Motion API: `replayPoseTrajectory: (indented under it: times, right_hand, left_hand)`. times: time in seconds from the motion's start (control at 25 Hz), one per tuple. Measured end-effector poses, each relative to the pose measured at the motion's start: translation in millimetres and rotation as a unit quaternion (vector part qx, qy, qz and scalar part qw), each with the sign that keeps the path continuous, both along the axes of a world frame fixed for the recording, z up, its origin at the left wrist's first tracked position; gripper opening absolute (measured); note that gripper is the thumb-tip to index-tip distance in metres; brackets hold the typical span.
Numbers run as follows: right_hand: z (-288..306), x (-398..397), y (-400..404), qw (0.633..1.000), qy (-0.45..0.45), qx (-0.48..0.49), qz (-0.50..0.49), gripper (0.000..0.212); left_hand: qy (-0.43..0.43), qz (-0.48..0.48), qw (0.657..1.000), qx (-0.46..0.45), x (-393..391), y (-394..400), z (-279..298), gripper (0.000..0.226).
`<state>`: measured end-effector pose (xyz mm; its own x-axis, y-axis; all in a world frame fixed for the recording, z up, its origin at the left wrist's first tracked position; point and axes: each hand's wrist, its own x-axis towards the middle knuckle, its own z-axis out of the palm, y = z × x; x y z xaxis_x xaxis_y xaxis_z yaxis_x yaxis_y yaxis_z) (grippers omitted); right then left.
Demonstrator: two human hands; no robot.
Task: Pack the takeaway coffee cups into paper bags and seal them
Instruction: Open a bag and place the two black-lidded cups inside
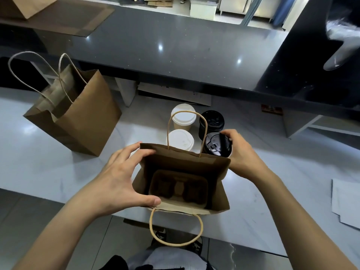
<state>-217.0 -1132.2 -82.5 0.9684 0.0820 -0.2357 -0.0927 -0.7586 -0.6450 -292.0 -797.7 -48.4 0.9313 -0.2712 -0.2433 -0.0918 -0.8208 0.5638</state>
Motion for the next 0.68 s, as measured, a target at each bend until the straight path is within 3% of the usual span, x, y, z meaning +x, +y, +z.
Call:
replayPoseTrajectory:
  times: [0.28, 0.48, 0.68]
  right_hand:
    - [94.8, -19.6, -14.5, 0.993, -0.114, 0.021, -0.015, 0.087]
    - [150.6, -41.2, -13.3, 0.971, -0.213, 0.105, -0.006, 0.084]
    - [180.7, -40.6, -5.7, 0.967, -0.197, 0.152, 0.053, 0.109]
  left_hand:
    - [0.003, -0.012, 1.0, 0.005, 4.5, 0.0, 2.1, 0.119]
    - [-0.005, -0.025, 1.0, 0.002, 6.0, -3.4, 5.9, 0.115]
    - [-0.008, -0.031, 0.999, 0.011, 7.3, -5.6, 8.5, 0.116]
